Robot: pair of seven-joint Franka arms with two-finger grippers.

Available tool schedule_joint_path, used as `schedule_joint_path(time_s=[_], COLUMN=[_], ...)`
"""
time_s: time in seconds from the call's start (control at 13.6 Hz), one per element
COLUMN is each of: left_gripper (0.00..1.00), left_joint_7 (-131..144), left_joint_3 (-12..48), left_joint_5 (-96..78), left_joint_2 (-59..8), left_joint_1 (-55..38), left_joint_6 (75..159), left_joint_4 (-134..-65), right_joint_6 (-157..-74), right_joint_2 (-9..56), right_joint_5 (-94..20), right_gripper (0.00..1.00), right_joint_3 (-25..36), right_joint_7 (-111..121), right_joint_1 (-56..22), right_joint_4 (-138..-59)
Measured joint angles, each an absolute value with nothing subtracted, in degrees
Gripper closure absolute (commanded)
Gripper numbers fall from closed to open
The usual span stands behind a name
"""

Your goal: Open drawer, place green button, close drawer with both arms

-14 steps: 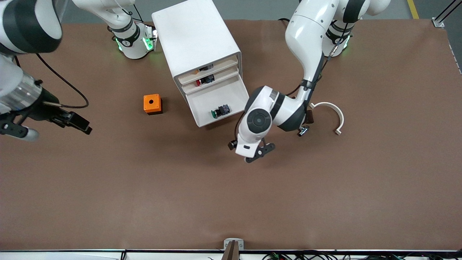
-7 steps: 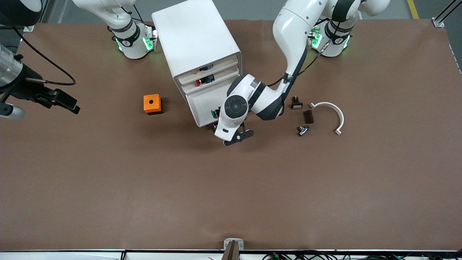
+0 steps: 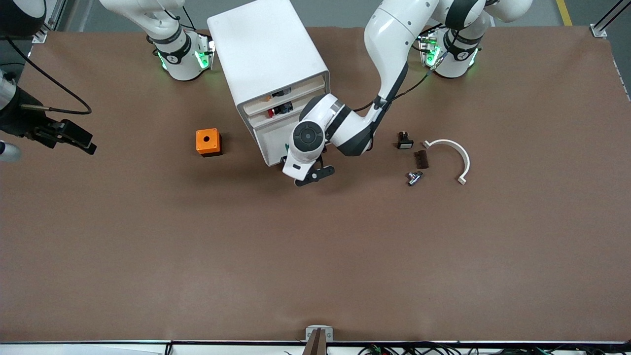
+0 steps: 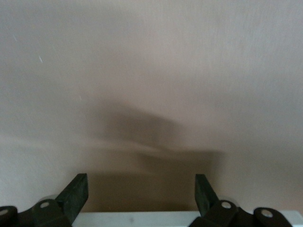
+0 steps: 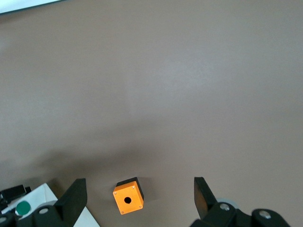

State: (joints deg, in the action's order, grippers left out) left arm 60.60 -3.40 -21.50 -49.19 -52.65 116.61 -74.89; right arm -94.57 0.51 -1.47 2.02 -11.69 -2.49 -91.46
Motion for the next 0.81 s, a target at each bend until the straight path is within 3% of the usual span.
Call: schedule_joint_path(time_s=[0.37,0.81], left_gripper=[0.01,0.00], left_joint_7=[63.46,64.55], left_joint_3=[1.17,3.76], left_joint_5=[-24.48,-27.18], left_joint_2=[-49.21,-49.21], left_joint_1=[-52.79,-52.80], left_joint_6=[116.61,116.59], left_joint_4=[-75.84,-76.68], right_joint_6=[-94.54,-94.23], right_joint_2=[0.52,0.51], right_joint_5=[-1.39,1.92], right_gripper=[0.00,0.00], right_joint_3=[-3.24,-3.77], right_joint_7=[-11.07,-10.90], right_joint_1=[2.27,2.16], right_joint_4=[-91.26,-90.63])
